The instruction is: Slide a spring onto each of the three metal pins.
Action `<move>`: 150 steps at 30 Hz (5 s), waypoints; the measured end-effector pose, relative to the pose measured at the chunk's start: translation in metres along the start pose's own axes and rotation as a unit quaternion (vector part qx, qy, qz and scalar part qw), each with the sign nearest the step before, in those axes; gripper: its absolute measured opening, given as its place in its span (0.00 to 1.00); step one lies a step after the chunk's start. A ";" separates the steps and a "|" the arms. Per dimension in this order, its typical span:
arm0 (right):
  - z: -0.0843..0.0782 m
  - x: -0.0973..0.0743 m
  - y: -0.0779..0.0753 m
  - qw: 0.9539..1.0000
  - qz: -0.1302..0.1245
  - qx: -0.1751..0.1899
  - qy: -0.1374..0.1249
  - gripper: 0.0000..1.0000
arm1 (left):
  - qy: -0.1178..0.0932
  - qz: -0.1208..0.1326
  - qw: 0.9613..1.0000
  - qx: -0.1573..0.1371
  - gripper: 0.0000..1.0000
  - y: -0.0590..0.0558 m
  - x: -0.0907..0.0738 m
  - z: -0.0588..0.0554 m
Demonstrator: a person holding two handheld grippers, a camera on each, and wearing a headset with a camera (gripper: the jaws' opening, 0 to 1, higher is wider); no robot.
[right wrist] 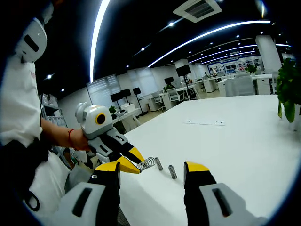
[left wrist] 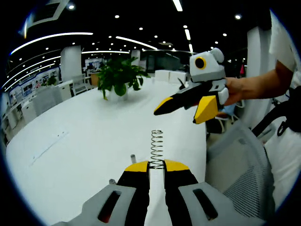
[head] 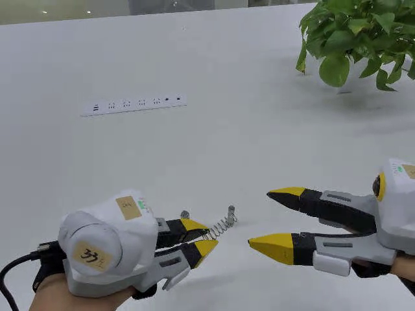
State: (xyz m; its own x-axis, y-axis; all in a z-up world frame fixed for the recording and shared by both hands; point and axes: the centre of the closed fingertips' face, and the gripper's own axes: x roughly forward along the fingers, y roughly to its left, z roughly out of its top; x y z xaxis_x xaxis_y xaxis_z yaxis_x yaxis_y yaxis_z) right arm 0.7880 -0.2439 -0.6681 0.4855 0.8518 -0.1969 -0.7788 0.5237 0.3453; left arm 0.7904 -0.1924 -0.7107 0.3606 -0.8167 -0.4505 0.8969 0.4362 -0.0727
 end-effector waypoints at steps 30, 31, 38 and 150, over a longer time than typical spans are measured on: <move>0.044 0.025 0.047 0.997 0.025 0.049 -0.054 0.14 | -0.126 0.002 0.991 -0.051 0.10 -0.025 -0.031 0.059; 0.044 0.025 0.047 0.997 0.025 0.045 -0.052 0.13 | -0.126 0.002 0.991 -0.051 0.10 -0.025 -0.032 0.059; 0.043 0.028 0.055 0.998 0.033 0.034 -0.041 0.12 | -0.123 0.000 0.991 -0.049 0.10 -0.026 -0.033 0.057; -0.024 0.044 0.055 0.738 0.283 -0.403 0.462 0.17 | -0.060 -0.040 0.997 -0.002 0.10 -0.023 -0.014 0.009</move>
State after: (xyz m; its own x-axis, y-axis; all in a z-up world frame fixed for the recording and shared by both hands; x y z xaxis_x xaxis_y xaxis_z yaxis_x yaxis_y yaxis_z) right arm 0.7572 -0.1772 -0.6796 -0.1971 0.3883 -0.9002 -0.9167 -0.3986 0.0288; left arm 0.7667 -0.1948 -0.6946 0.3164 -0.8884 -0.3325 0.9231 0.3691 -0.1078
